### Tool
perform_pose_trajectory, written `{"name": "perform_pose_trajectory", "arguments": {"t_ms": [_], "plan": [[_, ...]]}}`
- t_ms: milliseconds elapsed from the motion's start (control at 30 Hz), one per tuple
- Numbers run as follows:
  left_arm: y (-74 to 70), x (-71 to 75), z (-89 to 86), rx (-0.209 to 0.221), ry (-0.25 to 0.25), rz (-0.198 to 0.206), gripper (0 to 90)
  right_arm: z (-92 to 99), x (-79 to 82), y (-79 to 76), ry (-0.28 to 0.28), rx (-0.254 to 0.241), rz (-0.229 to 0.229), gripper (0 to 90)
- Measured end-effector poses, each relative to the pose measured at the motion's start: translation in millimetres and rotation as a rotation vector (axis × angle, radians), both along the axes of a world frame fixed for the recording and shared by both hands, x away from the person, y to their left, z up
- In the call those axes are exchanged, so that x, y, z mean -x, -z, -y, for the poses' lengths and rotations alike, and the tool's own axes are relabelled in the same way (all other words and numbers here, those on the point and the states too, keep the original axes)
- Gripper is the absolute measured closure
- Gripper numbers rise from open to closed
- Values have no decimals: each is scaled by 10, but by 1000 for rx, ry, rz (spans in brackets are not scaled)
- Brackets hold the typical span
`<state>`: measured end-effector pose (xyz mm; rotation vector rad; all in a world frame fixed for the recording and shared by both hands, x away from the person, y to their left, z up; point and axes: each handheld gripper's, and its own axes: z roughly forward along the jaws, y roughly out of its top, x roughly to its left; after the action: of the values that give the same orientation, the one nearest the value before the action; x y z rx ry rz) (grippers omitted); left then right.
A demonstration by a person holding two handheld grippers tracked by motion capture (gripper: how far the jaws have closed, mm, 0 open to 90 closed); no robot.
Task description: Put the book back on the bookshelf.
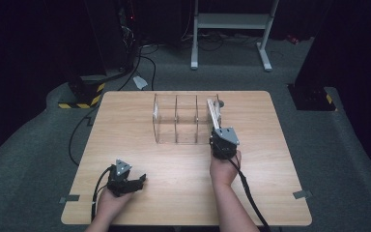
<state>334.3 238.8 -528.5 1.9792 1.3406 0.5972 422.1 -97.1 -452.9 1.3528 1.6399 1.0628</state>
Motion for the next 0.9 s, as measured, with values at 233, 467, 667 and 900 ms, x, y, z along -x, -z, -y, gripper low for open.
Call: {"name": "perform_pose_trajectory", "arguments": {"t_ms": [233, 467, 667, 900], "plan": [[-1, 2, -1, -1, 2, -1, 186, 52, 29, 38, -7, -19, -27, 742], [-1, 2, -1, -1, 2, -1, 186, 74, 46, 61, -40, -38, -48, 659], [-1, 2, -1, -1, 3, -1, 186, 98, 138, 190, -70, -49, -95, 563], [-1, 3, -1, -1, 4, -1, 186, 143, 276, 377, -72, -45, -136, 575]]}}
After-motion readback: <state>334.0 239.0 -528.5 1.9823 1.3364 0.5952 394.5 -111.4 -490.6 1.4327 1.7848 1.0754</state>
